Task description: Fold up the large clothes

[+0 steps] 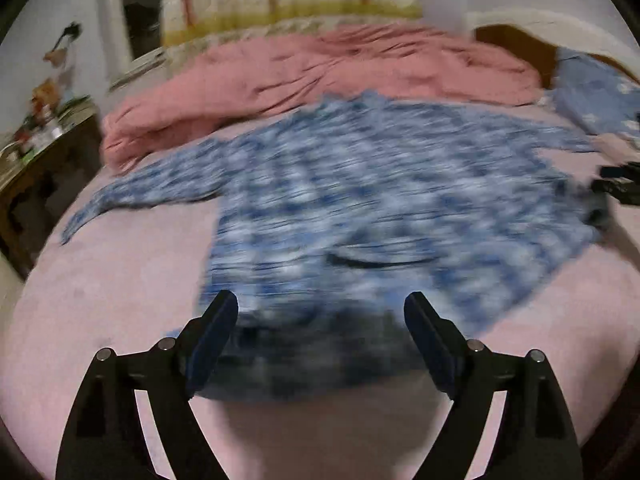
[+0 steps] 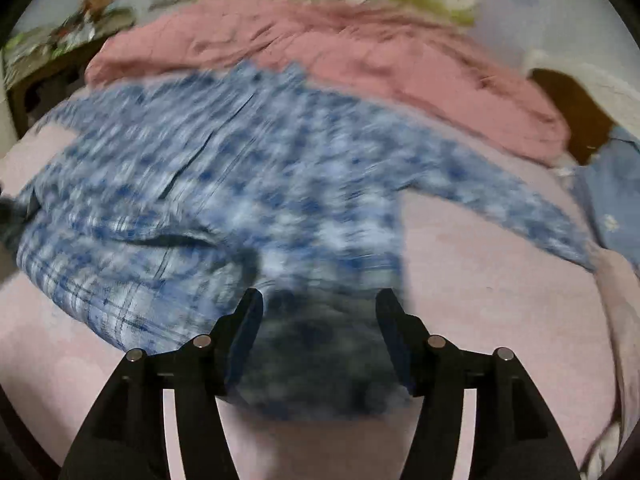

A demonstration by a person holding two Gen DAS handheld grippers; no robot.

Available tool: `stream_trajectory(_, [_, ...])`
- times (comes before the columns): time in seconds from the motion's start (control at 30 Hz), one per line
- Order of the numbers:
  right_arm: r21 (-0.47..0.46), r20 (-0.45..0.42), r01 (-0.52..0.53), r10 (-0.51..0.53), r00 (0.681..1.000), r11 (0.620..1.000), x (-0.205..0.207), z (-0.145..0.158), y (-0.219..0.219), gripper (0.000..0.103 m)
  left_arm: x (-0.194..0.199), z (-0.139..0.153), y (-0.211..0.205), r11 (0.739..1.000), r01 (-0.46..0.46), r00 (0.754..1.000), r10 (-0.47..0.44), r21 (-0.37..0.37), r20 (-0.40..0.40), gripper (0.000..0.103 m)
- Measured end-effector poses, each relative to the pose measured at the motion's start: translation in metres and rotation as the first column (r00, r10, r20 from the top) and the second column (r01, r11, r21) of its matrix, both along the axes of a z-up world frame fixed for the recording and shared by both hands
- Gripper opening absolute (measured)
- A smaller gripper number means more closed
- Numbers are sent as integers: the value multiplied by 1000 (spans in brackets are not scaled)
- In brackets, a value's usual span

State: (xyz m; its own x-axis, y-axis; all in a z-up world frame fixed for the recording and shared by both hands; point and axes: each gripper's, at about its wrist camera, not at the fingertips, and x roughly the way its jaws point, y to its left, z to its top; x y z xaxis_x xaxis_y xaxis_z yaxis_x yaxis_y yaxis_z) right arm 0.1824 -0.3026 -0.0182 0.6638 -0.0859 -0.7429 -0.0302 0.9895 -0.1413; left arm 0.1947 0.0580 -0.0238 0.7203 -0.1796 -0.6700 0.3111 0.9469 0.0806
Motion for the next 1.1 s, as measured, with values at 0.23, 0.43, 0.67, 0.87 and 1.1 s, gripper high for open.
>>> stream_trajectory(0.23, [238, 23, -140, 139, 990, 961, -47, 11, -3, 36, 26, -11, -74, 974, 154, 966, -184, -167, -180, 39])
stream_trajectory(0.43, [215, -107, -103, 128, 986, 971, -26, -30, 6, 33, 82, -40, -119, 992, 92, 959, -111, -84, -260, 39])
stream_trajectory(0.67, [145, 82, 172, -185, 979, 974, 23, -8, -49, 33, 117, -16, -94, 990, -17, 990, -3, -137, -141, 40])
stream_trajectory(0.87, [158, 134, 152, -173, 976, 976, 2, 7, -58, 33, 66, 13, -40, 994, 15, 1000, -16, -112, -2, 71])
stream_trajectory(1.1, [102, 110, 191, -202, 973, 976, 19, 6, -58, 45, 30, 3, 43, 992, -122, 992, 122, -5, 37, 94])
